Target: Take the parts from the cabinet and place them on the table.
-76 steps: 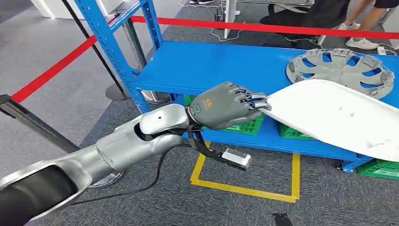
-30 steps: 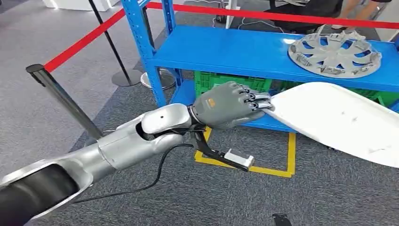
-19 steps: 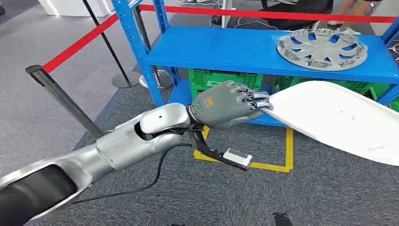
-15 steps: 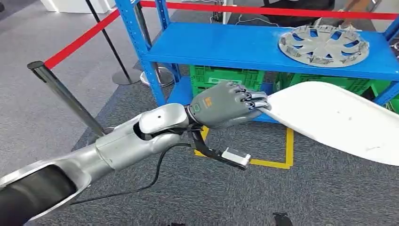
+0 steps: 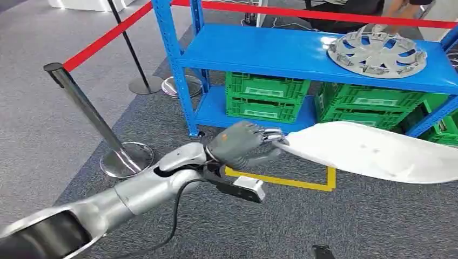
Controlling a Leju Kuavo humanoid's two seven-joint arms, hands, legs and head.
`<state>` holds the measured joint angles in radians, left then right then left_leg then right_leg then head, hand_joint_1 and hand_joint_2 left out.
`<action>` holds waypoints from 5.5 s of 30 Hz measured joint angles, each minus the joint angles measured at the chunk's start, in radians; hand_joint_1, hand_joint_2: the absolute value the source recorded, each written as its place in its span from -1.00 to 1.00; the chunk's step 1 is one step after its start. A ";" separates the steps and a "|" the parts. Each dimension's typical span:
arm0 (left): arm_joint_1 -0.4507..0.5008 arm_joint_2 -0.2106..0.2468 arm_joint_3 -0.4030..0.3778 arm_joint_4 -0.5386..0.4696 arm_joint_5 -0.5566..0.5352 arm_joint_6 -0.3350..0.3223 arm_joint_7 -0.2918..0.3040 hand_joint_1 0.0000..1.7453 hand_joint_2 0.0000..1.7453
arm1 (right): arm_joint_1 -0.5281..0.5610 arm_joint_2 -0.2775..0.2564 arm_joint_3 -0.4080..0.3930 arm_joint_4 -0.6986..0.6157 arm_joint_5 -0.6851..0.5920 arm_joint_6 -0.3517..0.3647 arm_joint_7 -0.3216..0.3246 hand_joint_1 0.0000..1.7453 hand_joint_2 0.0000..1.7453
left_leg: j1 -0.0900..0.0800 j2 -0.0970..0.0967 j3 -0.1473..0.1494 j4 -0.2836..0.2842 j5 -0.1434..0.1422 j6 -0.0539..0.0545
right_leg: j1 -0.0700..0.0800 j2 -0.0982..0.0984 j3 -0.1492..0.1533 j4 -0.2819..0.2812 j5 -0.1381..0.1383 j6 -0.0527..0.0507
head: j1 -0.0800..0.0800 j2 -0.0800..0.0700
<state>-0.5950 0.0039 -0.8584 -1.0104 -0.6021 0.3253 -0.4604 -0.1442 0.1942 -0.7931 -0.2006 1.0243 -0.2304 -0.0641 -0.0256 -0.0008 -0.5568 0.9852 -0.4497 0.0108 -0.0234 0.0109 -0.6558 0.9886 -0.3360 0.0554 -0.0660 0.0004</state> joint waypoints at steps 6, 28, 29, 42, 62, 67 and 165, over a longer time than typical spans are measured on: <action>0.176 -0.021 0.141 0.197 0.145 0.036 -0.076 1.00 1.00 | 0.017 0.000 0.000 0.000 -0.010 -0.004 -0.011 -1.00 1.00 | 0.005 0.003 -0.006 -0.011 0.020 0.024 | -0.006 -0.001 -0.011 -0.006 0.007 0.019 | 0.000 0.000; 0.369 0.004 0.705 0.612 0.404 -0.022 -0.179 1.00 1.00 | 0.056 -0.019 -0.017 0.000 -0.035 -0.027 -0.047 -1.00 1.00 | 0.031 -0.010 -0.169 0.279 -0.081 -0.060 | 0.005 -0.063 0.066 0.021 -0.093 -0.041 | -0.011 0.000; 0.368 0.005 0.710 0.612 0.397 -0.017 -0.179 1.00 1.00 | 0.053 -0.019 -0.017 0.000 -0.034 -0.027 -0.047 -1.00 1.00 | 0.035 -0.004 -0.129 0.207 -0.039 -0.063 | 0.004 -0.074 0.067 0.021 -0.093 -0.039 | -0.011 0.000; 0.345 -0.003 0.726 0.610 0.316 0.036 -0.197 1.00 1.00 | 0.041 -0.019 -0.017 0.000 -0.028 -0.023 -0.051 -1.00 1.00 | 0.023 -0.041 -0.031 -0.002 0.034 -0.001 | 0.013 -0.014 -0.081 0.354 -0.249 -0.001 | 0.001 0.000; 0.271 0.085 0.644 -0.014 -0.126 0.230 -0.015 1.00 1.00 | 0.015 -0.023 -0.013 -0.001 0.002 -0.006 -0.009 -1.00 1.00 | 0.028 0.095 -0.051 0.013 0.050 -0.071 | 0.021 -0.094 0.093 0.022 -0.115 -0.030 | -0.017 0.000; 0.262 0.107 0.597 -0.114 -0.178 0.245 0.018 1.00 1.00 | 0.008 -0.022 -0.012 -0.001 0.002 -0.006 -0.008 -1.00 1.00 | 0.028 0.033 -0.053 0.002 0.050 -0.019 | 0.018 -0.121 0.098 0.024 -0.133 -0.002 | -0.008 0.000; 0.023 0.232 0.245 -0.217 -0.483 0.217 0.222 1.00 1.00 | 0.020 -0.019 -0.012 -0.003 -0.003 -0.013 0.004 -1.00 1.00 | 0.032 -0.052 -0.060 0.001 0.056 -0.008 | 0.017 -0.015 -0.074 0.318 -0.219 -0.001 | 0.011 0.000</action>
<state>-0.5717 0.2361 -0.6130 -1.2272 -1.0853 0.5421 -0.2380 -0.1246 0.1747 -0.8053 -0.2033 1.0208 -0.2430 -0.0599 0.0068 -0.0525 -0.6168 0.9862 -0.3933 0.0028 -0.0063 -0.0037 -0.7294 1.3070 -0.5550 0.0540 -0.0553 0.0004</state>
